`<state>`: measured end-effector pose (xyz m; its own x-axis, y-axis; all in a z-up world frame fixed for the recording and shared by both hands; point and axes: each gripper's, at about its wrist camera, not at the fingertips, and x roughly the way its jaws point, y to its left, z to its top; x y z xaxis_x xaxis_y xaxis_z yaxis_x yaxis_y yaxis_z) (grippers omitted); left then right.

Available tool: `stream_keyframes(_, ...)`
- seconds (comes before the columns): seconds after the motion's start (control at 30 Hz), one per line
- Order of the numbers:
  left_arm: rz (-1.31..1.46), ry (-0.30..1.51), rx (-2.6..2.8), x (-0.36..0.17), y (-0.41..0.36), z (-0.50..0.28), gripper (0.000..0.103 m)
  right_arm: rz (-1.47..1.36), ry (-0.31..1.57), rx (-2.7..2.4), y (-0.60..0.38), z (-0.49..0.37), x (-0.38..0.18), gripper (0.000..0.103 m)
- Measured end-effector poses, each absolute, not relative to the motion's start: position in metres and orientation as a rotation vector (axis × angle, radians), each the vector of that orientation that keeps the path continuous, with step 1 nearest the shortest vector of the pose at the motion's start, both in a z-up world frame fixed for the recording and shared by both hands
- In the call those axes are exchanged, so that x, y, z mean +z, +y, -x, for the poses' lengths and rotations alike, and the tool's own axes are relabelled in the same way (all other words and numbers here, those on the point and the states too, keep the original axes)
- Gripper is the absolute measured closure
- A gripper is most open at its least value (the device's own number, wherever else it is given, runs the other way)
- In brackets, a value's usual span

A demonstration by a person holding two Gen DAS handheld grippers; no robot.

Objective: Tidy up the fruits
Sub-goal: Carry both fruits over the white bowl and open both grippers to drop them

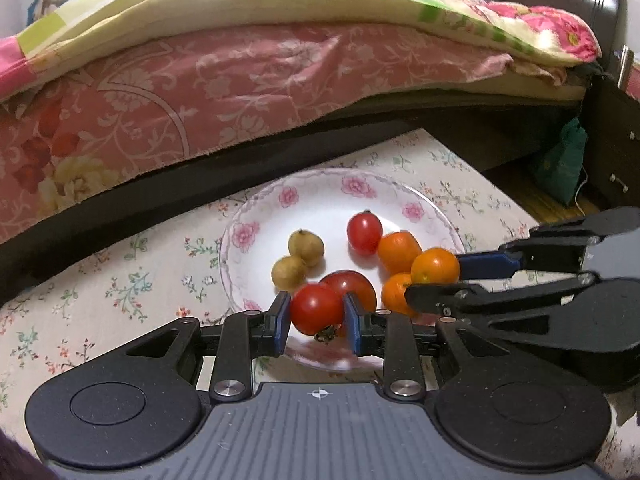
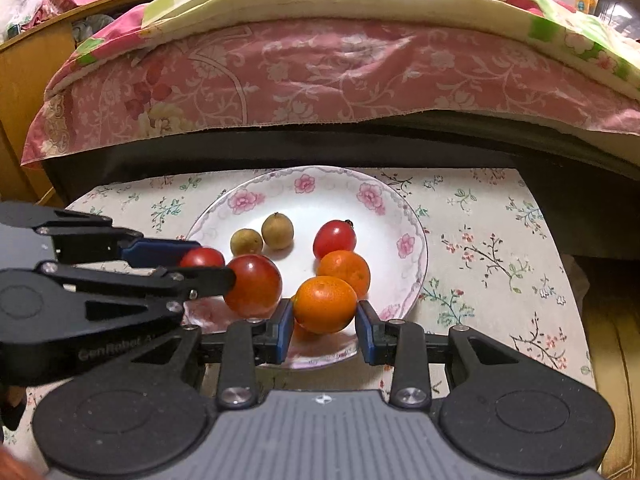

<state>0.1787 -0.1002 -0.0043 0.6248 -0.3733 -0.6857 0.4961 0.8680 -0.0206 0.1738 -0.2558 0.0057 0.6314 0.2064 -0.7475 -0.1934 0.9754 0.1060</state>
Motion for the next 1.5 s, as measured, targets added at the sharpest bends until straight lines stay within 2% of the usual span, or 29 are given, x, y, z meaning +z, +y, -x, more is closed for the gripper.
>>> stream_keyframes(0.2,-0.183,0.721,-0.485,0.0,-0.106,-0.19,0.069,-0.02,0.851,0.226,-0.256,-0.183,0.004,0.069)
stream_keyframes(0.4,-0.175,0.718,-0.477,0.001,-0.108,-0.199,0.063,-0.016,0.846,0.235,-0.253,-0.188,0.002,0.069)
stream_keyframes(0.87,-0.166,0.703,-0.451,0.014,-0.096,-0.197,0.058,-0.05,0.814,0.226,-0.258,-0.185,0.015,0.068)
stream_keyframes(1.2,-0.178,0.728,-0.45,0.019,-0.076,-0.173,0.054,-0.049,0.804,0.241,-0.254,-0.17,0.024,0.068)
stream_keyframes(1.5,-0.212,0.775,-0.463,0.011,-0.063,-0.144,0.054,-0.012,0.817,0.313,-0.235,-0.137,0.032,0.068)
